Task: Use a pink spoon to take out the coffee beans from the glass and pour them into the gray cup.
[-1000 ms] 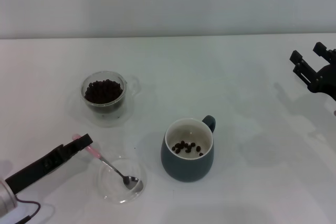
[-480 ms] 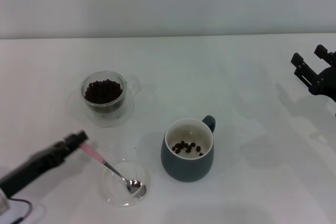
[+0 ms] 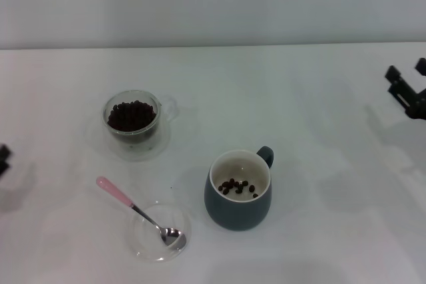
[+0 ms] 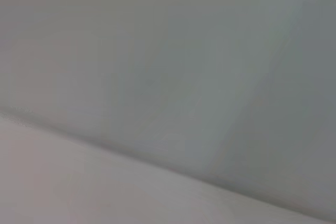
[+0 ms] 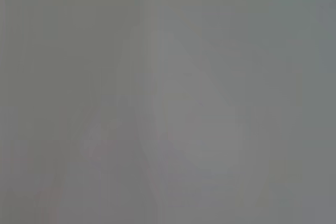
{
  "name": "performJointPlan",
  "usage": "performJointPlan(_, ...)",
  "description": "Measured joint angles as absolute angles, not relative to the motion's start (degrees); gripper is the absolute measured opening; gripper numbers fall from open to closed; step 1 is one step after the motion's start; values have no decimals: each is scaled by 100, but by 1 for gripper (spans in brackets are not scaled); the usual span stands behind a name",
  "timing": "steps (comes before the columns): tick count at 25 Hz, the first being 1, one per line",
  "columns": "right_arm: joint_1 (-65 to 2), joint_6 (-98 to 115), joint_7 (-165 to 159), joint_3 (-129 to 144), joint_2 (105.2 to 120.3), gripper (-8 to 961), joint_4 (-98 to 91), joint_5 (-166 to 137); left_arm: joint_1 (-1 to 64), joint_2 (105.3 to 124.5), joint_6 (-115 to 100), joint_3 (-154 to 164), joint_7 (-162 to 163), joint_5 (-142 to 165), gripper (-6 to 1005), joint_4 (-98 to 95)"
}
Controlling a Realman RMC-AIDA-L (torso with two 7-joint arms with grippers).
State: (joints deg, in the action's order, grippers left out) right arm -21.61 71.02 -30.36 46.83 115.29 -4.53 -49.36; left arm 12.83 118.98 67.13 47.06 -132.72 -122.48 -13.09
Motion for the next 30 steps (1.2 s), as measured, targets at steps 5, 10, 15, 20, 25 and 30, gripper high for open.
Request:
performJointPlan(5, -2162, 6953, -3032, 4239, 11524, 668, -344, -4930, 1349, 11922, 6687, 4507, -14854, -13554, 891, -893)
performJointPlan(10, -2142, 6951, -3032, 4105, 11522, 669, -271, -4930, 1553, 11922, 6685, 4478, -15752, -14227, 892, -650)
performJointPlan(15, -2138, 6951, -3032, 4072, 11522, 667, -250, -4930, 1718, 11922, 6684, 4485, -16044, -14238, 893, -576)
performJointPlan(20, -2148, 6951, -3032, 4021, 11522, 666, -237, -4931, 1830, 11920, 6705, 4476, -16056, -14257, 893, -572)
performJointPlan(25, -2153, 6952, -3032, 4016, 11522, 666, -229, -4931, 1922, 11918, 6736, 4469, -16062, -14264, 893, -575)
performJointPlan(30, -2146, 6952, -3032, 4016, 11522, 666, -201, -4931, 1960, 11918, 6709, 4465, -16065, -14265, 893, -573)
